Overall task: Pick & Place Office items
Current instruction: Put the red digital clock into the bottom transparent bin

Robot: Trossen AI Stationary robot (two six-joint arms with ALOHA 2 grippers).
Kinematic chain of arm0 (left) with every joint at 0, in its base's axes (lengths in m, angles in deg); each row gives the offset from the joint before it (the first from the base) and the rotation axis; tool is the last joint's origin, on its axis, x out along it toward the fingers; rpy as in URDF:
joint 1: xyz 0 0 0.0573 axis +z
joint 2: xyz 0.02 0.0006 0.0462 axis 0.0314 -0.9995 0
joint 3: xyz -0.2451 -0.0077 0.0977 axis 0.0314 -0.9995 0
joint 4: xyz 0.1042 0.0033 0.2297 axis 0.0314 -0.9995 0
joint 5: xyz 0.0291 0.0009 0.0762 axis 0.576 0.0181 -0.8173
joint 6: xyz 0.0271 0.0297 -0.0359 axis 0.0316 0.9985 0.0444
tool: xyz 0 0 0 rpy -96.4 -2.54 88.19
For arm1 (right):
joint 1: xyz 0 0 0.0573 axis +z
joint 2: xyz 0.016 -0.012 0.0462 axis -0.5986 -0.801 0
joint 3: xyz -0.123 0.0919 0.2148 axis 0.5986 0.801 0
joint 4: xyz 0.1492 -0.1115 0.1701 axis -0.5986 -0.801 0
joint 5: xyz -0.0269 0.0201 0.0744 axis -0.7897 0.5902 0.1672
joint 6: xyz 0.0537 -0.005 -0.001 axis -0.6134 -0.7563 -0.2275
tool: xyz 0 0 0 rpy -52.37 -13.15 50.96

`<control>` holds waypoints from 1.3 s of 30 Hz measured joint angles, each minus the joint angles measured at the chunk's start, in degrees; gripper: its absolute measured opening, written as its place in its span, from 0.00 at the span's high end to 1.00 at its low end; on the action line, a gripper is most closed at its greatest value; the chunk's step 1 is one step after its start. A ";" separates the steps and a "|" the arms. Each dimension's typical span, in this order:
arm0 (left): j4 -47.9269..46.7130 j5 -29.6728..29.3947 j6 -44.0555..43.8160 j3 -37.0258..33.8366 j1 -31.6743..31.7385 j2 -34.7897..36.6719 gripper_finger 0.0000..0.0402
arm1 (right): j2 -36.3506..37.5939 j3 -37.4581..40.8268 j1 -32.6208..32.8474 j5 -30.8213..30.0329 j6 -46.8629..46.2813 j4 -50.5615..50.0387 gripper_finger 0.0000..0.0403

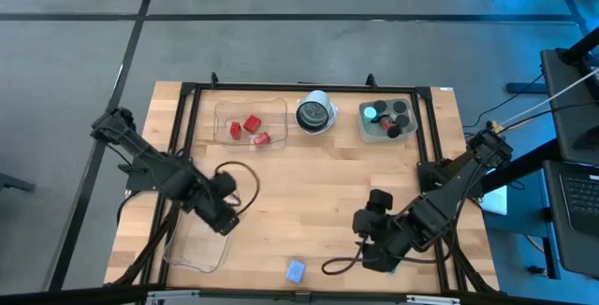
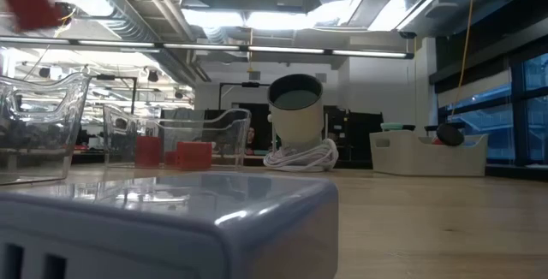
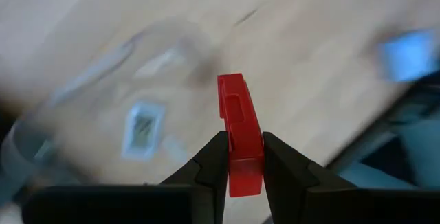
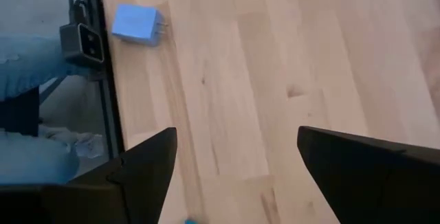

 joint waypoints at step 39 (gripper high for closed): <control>18.66 17.97 -8.73 -26.21 -7.32 -0.47 0.82 | -0.09 0.07 1.09 -3.75 -3.30 0.02 0.24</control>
